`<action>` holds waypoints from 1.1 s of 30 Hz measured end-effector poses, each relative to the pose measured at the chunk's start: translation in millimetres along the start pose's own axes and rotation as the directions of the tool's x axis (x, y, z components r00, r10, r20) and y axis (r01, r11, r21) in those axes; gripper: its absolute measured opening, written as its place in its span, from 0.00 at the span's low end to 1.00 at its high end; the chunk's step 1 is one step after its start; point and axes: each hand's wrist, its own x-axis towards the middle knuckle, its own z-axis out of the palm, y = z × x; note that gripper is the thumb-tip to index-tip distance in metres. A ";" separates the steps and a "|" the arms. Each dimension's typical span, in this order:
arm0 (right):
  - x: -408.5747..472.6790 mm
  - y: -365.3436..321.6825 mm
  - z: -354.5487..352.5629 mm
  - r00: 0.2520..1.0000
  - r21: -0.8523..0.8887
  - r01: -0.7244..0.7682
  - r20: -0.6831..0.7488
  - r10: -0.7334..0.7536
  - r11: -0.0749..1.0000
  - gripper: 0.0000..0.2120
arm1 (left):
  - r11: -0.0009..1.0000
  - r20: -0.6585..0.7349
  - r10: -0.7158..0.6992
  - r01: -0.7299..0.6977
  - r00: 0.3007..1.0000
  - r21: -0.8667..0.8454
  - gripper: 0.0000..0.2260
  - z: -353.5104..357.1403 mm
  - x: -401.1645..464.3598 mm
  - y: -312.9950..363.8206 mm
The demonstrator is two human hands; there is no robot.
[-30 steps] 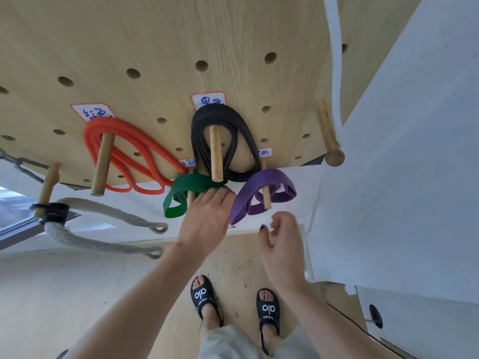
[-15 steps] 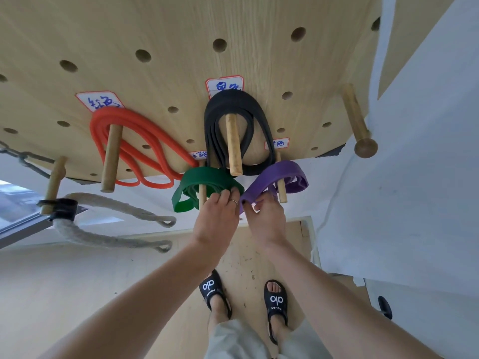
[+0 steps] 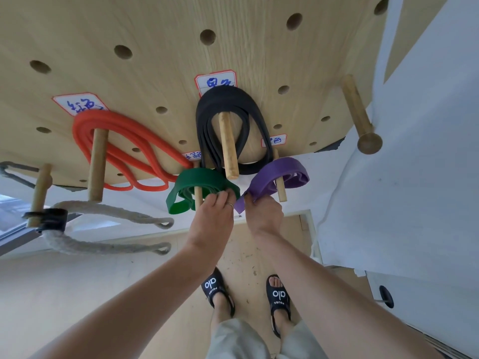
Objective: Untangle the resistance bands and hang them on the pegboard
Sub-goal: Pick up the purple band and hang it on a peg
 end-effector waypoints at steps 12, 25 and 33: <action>5.6 -2.1 -2.5 0.999 -0.067 -0.027 -0.044 0.024 0.997 0.21 | 0.999 0.010 0.011 -0.011 1.000 0.035 0.25 -1.4 1.0 -0.2; 4.5 -8.9 -0.6 0.999 0.063 -0.035 -0.030 0.037 0.997 0.18 | 1.000 0.019 -0.015 0.015 1.000 0.008 0.25 3.8 2.2 3.4; 3.1 -14.1 4.7 0.994 0.189 -0.103 0.050 0.096 0.976 0.18 | 0.998 -0.060 -0.020 0.016 0.998 -0.068 0.26 0.1 6.8 0.9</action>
